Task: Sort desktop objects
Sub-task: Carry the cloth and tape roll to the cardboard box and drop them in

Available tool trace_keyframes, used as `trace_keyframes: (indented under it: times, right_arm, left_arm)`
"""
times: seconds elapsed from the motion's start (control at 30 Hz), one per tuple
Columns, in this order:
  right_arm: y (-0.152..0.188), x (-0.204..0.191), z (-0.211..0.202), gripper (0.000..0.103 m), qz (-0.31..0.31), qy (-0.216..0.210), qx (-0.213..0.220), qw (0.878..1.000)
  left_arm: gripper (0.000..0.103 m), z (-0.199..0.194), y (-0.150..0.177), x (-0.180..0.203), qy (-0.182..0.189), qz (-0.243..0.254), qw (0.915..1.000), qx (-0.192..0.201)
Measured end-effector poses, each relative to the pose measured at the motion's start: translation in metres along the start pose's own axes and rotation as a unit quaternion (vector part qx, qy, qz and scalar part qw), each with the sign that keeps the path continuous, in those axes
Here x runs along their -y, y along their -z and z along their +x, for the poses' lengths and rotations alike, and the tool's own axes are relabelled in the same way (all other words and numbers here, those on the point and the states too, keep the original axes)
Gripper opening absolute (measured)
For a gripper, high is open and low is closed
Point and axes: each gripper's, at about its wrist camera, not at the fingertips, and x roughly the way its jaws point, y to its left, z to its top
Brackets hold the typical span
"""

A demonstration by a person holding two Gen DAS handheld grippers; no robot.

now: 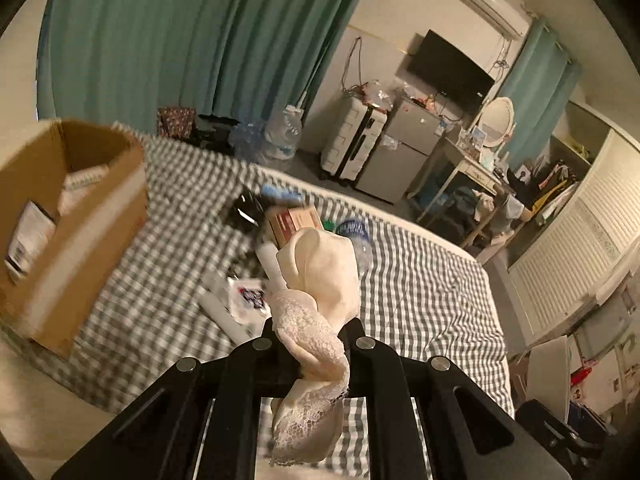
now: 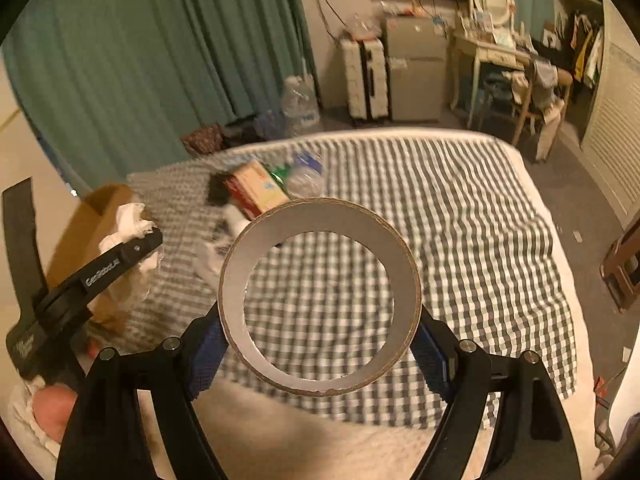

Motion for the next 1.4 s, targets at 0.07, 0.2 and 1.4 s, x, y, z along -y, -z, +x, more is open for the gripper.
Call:
trace_keyframes:
  times: [0.07, 0.2, 1.4]
  right_arm:
    - [-0.005, -0.02, -0.019, 0.081, -0.006, -0.007, 0.009, 1.0]
    - [-0.018, -0.059, -0.054, 0.081, -0.021, -0.015, 0.034, 0.999]
    - [-0.022, -0.374, 0.156, 0.082, 0.006, -0.217, -0.111, 0.97]
  left_arm:
    - [0.01, -0.021, -0.017, -0.007, 0.002, 0.011, 0.9999, -0.007]
    - [0.01, -0.061, -0.048, -0.026, 0.012, 0.024, 0.9995, -0.013]
    - [0.016, -0.02, -0.103, -0.364, -0.016, -0.002, 0.9966, -0.08]
